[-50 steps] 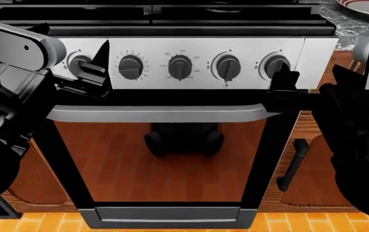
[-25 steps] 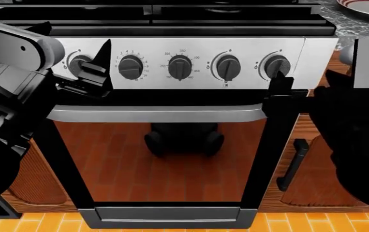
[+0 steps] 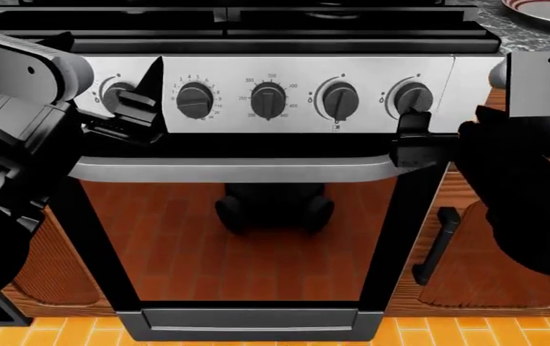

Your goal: Pick the croissant and place it on the pan. Then turn on the stove to warm the croissant.

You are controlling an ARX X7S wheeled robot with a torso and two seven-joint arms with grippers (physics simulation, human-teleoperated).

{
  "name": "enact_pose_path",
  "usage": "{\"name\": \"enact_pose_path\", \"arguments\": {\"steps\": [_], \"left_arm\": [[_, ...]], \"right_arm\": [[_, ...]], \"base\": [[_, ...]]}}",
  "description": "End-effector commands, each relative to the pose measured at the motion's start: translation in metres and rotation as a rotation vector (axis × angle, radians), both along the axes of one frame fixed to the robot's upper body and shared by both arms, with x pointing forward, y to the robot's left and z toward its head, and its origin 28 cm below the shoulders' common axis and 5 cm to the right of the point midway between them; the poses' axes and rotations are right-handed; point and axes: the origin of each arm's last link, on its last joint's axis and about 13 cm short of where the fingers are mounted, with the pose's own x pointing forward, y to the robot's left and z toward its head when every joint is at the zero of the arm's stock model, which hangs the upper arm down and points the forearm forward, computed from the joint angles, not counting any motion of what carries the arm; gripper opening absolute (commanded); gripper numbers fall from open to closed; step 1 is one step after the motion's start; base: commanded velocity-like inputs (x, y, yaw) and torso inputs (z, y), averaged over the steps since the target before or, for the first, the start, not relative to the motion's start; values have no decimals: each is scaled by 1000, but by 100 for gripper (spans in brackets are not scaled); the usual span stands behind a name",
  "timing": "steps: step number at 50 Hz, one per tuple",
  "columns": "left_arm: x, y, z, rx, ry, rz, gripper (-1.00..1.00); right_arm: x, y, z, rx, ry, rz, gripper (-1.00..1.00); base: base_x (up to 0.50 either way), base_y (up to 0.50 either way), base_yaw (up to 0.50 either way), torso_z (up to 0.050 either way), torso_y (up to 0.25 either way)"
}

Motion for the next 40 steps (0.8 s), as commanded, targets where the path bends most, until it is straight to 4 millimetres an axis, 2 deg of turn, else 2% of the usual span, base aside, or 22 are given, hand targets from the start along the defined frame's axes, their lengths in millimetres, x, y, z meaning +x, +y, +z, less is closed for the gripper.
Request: {"name": "enact_pose_path", "arguments": {"steps": [1,40], "left_arm": [[0,0,0,-5,-1,8,100],[-1,0,0,-11,17,39,100]], "right_arm": [[10,1,-2,-13,9,6,100],[33,8,-10,29,31,14,100]], "base": [[0,0,0,0,0],[0,0,0,0,0]]}}
